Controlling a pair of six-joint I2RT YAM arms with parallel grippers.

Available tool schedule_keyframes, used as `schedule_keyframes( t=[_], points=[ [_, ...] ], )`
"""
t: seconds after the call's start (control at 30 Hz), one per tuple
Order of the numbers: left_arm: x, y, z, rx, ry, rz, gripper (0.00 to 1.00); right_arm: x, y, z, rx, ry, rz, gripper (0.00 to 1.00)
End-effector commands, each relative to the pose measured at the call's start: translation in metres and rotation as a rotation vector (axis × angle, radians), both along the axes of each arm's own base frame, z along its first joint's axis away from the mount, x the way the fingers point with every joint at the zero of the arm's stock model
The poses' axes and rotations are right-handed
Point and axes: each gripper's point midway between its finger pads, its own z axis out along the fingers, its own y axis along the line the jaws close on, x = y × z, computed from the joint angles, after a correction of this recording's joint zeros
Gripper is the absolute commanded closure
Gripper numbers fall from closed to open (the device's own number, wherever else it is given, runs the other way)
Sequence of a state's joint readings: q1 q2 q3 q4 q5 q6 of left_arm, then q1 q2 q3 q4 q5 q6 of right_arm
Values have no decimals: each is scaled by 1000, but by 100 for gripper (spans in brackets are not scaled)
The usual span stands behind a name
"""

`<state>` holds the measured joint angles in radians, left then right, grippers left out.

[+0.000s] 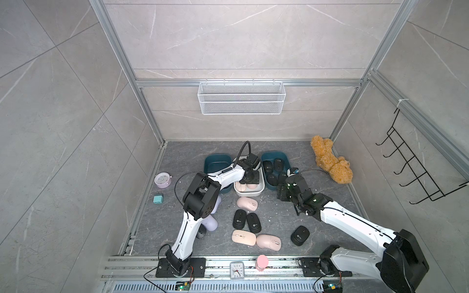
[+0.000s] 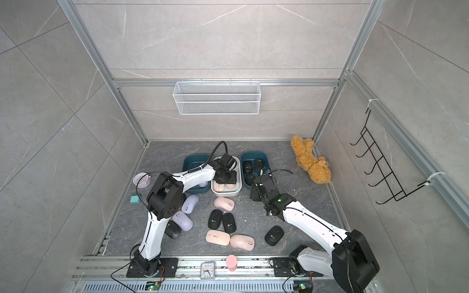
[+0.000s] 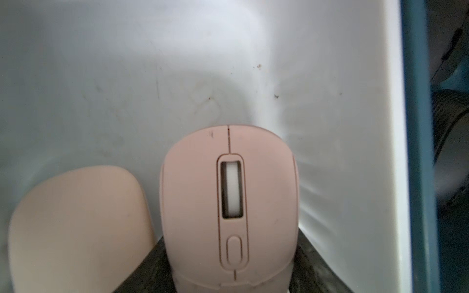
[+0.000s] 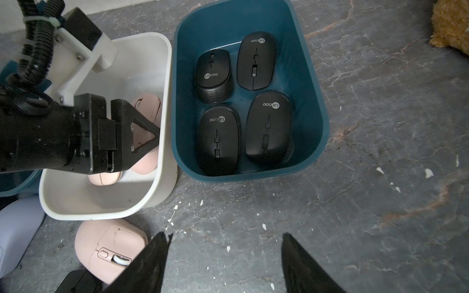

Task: Place the mice by color into the storage box
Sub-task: Place the mouse in the storage box.

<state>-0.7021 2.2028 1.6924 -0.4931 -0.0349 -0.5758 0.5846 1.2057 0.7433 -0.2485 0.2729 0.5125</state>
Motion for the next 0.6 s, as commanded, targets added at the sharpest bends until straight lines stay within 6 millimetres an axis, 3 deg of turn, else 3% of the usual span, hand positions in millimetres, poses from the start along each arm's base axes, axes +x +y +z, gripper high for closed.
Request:
schedule_keyframes(
  t=[0.0,0.3,0.57],
  points=[
    [7,-6,14,-22,-16,17,40,0,-1,-4,3,6,-5,28],
    [13,-8,31,-46,-51,35,31,0,-3,-3,7,3,-7,28],
    [31,0,80,-64,-177,61,32,-2,-4,11,17,-10,-3,28]
  ],
)
